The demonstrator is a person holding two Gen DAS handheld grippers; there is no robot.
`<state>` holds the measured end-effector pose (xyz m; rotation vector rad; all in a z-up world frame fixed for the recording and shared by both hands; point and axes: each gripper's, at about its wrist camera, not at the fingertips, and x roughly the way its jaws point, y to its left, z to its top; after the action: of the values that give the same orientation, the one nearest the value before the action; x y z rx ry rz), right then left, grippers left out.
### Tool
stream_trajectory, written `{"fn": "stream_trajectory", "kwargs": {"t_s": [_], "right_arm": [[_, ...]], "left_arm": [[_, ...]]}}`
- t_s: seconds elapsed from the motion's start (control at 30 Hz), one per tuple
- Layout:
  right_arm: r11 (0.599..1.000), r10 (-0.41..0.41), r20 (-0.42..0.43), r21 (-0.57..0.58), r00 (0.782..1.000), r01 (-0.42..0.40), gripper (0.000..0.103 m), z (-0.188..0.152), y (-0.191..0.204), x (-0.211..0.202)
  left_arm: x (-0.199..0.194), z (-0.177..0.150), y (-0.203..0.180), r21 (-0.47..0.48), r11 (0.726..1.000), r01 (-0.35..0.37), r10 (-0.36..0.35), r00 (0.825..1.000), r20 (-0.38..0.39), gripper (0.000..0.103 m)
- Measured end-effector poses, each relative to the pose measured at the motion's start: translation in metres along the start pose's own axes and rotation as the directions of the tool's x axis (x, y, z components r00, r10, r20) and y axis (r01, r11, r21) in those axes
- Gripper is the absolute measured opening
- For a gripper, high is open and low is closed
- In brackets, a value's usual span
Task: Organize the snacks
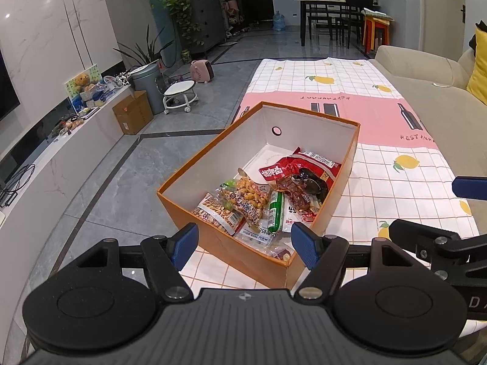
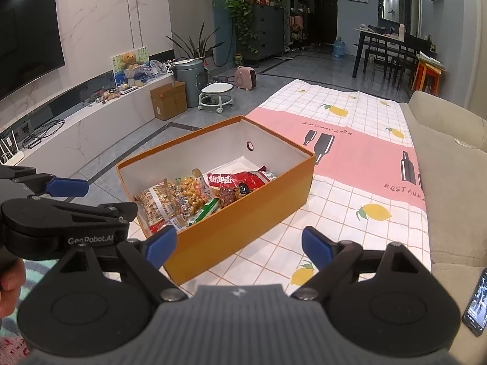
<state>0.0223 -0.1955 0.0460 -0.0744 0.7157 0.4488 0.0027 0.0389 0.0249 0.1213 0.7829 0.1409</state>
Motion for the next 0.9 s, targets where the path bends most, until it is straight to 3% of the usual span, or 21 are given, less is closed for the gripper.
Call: {"fn": "stream_trajectory", "kwargs": {"t_s": [0.9], "right_arm": [[1.000, 0.000, -0.005, -0.003, 1.000, 0.000, 0.087, -0.0012, -0.0008, 0.0012]], "left_arm": [[-0.0010, 0.0005, 0.0025, 0.006, 1.000, 0.011, -0.011, 1.000, 0.004, 0.082]]}}
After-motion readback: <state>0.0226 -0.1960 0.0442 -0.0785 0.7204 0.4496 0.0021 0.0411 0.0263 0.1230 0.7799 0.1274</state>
